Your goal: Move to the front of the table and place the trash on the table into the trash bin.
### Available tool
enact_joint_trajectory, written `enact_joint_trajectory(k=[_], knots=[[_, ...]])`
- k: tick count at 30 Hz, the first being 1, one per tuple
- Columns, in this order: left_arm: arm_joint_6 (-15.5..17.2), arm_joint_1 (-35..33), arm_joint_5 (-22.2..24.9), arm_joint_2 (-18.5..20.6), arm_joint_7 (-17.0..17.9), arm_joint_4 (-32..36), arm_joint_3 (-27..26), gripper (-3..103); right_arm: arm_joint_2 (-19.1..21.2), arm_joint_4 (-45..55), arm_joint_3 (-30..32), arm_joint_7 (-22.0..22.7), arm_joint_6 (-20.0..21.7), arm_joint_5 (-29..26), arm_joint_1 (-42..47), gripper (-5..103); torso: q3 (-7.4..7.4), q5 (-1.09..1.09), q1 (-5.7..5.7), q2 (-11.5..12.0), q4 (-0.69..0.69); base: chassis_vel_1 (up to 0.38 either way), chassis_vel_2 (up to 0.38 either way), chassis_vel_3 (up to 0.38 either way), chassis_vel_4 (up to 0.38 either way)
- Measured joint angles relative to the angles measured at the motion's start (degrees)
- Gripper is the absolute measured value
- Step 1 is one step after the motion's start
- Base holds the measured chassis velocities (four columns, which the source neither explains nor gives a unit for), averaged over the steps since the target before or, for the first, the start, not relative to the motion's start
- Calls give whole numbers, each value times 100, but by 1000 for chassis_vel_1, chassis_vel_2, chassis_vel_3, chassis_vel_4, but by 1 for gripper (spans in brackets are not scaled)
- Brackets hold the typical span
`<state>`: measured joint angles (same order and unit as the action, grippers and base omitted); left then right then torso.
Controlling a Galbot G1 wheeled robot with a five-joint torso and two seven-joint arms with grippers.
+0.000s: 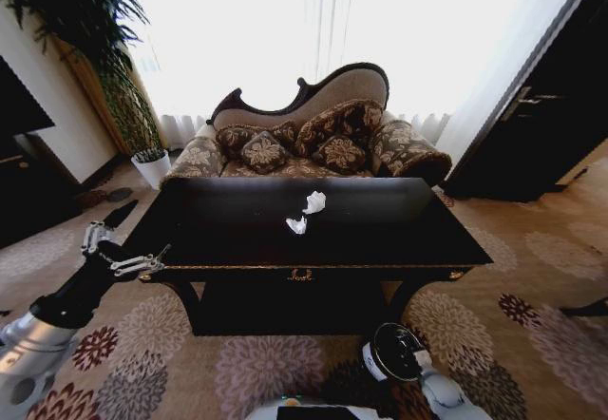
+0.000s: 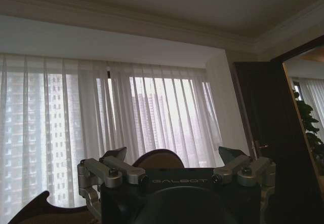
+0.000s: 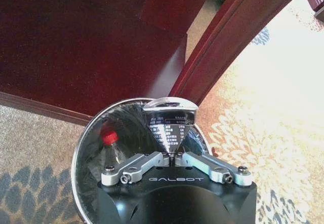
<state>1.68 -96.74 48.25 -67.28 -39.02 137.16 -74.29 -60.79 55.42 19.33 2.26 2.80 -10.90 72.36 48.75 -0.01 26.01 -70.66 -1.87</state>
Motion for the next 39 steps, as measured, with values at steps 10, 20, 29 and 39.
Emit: enact_joint_trajectory(k=[10, 20, 29, 39], knots=[[-12, -14, -66, 6, -22, -70, -9, 100, -56, -247, -66, -110, 64, 152, -339, 16, 0, 0, 0, 0, 1, 0, 0, 0, 0], [-22, -20, -33, -39, -35, -20, -25, 100, -50, -69, 38, -270, 76, 219, -91, 53, 0, 0, 0, 0, 2, 0, 0, 0, 0], [-23, -38, 4, -103, -39, 73, -39, 100, -56, 459, 68, -1260, -678, 477, 474, 81, 0, -1, 0, 0, 0, 0, 0, 0, 0], [-23, -24, 69, -144, -5, 120, -50, 100, -165, 1773, 363, -2964, -1647, 839, 1158, 100, -1, -1, 0, 0, 1, 0, 0, 0, 0]])
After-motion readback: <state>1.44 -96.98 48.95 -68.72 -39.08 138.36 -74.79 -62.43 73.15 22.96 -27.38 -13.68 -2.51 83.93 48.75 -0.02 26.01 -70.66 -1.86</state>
